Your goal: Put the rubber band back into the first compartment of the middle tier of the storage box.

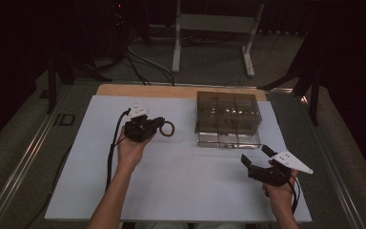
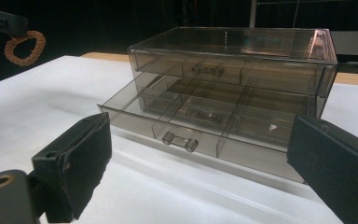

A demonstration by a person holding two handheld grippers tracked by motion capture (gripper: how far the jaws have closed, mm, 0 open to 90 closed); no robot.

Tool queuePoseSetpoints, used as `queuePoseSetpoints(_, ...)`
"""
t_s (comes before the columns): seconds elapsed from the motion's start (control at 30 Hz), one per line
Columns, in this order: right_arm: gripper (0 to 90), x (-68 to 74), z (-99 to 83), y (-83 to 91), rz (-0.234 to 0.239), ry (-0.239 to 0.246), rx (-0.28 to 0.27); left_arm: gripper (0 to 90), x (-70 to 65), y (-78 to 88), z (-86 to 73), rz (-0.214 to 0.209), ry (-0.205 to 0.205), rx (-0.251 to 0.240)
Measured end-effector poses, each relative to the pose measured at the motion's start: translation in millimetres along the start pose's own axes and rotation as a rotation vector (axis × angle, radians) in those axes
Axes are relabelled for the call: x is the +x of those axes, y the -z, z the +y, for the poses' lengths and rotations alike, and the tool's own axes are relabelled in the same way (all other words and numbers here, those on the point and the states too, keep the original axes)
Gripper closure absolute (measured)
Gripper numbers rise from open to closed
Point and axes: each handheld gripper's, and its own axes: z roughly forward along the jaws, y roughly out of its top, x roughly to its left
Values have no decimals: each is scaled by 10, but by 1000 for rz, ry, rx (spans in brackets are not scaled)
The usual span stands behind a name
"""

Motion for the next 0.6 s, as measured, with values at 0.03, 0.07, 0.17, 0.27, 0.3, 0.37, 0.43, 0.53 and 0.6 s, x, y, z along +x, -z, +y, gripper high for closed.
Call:
queuePoseSetpoints(0.03, 69, -1, 0, 0, -1, 0, 0, 874, -7, -8, 4, 0, 1, -1)
queuePoseSetpoints(0.07, 69, 0, -1, -1, -1, 0, 2, 874, -14, -20, 10, -2, -1, -1)
queuePoseSetpoints(0.17, 69, 1, -1, -1, -1, 1, 2, 874, -35, -47, 24, -3, 1, -2)
queuePoseSetpoints(0.27, 69, 3, 0, -2, 0, 1, 2, 874, -49, -81, 37, -5, -2, -1)
queuePoseSetpoints(0.3, 69, 3, 0, -2, 0, 1, 2, 874, -49, -81, 37, -5, -2, -1)
queuePoseSetpoints(0.37, 69, 1, 0, -1, 0, 1, 1, 874, -66, -112, 46, -6, -1, 3)
queuePoseSetpoints(0.43, 68, 1, 0, -1, -2, 2, 2, 874, -79, -137, 53, -8, -6, 5)
queuePoseSetpoints(0.53, 69, 1, -1, -1, -3, 2, 2, 874, -102, -170, 68, -10, -10, 8)
queuePoseSetpoints(0.6, 69, 2, 0, -1, -2, 2, 2, 874, -112, -191, 81, -11, -12, 8)
